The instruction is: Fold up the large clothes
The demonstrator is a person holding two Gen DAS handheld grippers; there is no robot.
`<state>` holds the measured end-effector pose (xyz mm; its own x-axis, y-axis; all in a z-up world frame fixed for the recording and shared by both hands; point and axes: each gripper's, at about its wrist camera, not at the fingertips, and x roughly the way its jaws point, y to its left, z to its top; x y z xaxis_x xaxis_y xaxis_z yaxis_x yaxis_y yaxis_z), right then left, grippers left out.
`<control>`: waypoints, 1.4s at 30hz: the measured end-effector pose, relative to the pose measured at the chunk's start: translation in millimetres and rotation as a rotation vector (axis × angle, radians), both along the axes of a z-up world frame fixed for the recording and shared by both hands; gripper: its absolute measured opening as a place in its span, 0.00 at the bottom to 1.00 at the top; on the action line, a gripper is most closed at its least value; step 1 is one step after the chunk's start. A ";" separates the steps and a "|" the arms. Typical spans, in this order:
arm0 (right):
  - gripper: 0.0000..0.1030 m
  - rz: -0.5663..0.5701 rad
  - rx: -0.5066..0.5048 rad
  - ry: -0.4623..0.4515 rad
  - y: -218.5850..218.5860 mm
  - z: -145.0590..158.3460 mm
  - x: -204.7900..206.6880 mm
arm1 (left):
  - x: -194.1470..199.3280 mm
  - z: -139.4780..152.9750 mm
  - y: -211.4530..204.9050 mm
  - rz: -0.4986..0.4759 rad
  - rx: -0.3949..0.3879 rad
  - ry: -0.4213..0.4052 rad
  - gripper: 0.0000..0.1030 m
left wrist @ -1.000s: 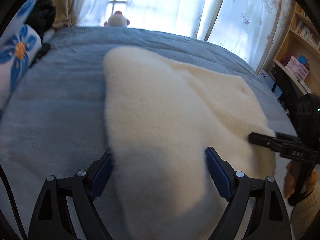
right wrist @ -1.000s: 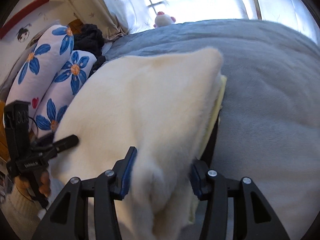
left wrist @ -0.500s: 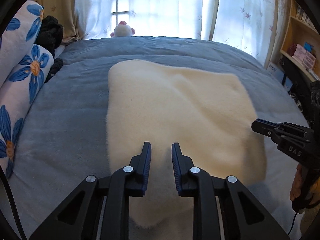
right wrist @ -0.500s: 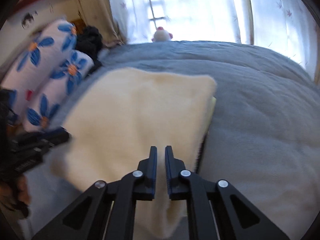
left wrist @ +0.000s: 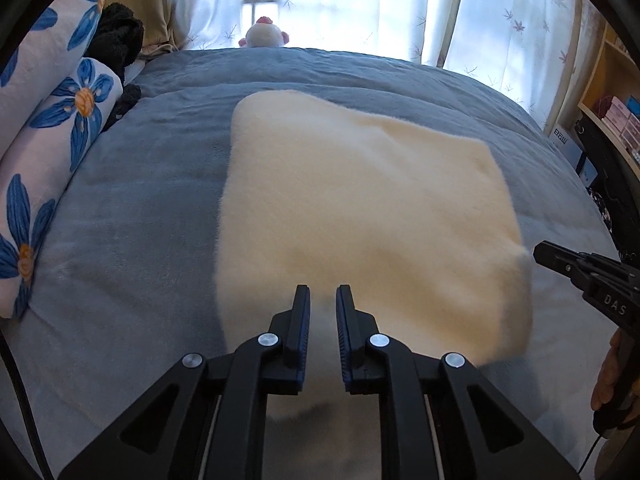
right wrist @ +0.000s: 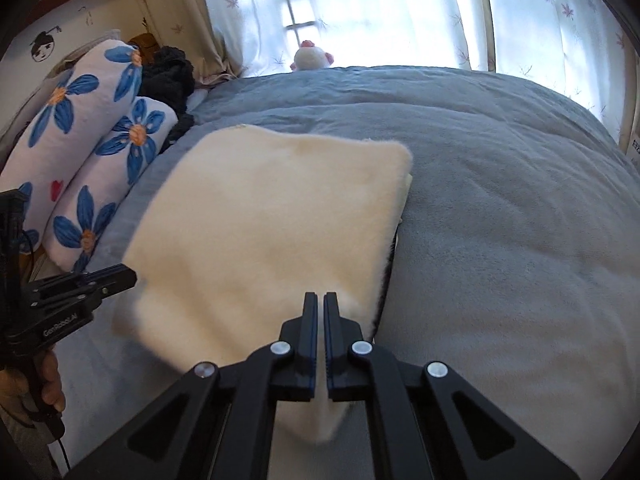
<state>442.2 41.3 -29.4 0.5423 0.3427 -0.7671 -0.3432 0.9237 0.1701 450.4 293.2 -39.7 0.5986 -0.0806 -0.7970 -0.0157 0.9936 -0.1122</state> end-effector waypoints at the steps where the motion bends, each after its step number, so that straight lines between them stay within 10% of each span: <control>1: 0.02 0.008 -0.006 -0.006 -0.5 7.3 -6.0 | -8.2 7.6 -3.7 0.000 0.003 -0.006 0.21; 5: 0.05 0.015 0.015 0.023 -12.3 42.7 -39.0 | -49.3 49.0 -18.7 0.015 0.004 -0.060 0.70; 12: 0.07 0.023 0.090 0.004 -47.1 120.6 -126.1 | -126.6 114.9 -54.6 -0.026 0.004 -0.119 0.75; 18: 0.45 0.031 0.082 -0.083 -74.3 180.7 -206.6 | -200.9 160.5 -89.5 -0.062 0.034 -0.168 0.91; 23: 0.52 0.026 0.075 -0.145 -97.1 213.8 -264.4 | -252.0 176.0 -113.9 -0.084 0.031 -0.154 0.91; 42: 0.64 -0.162 0.033 -0.017 -153.6 68.1 -396.8 | -402.7 90.7 -190.7 0.042 0.016 -0.131 0.99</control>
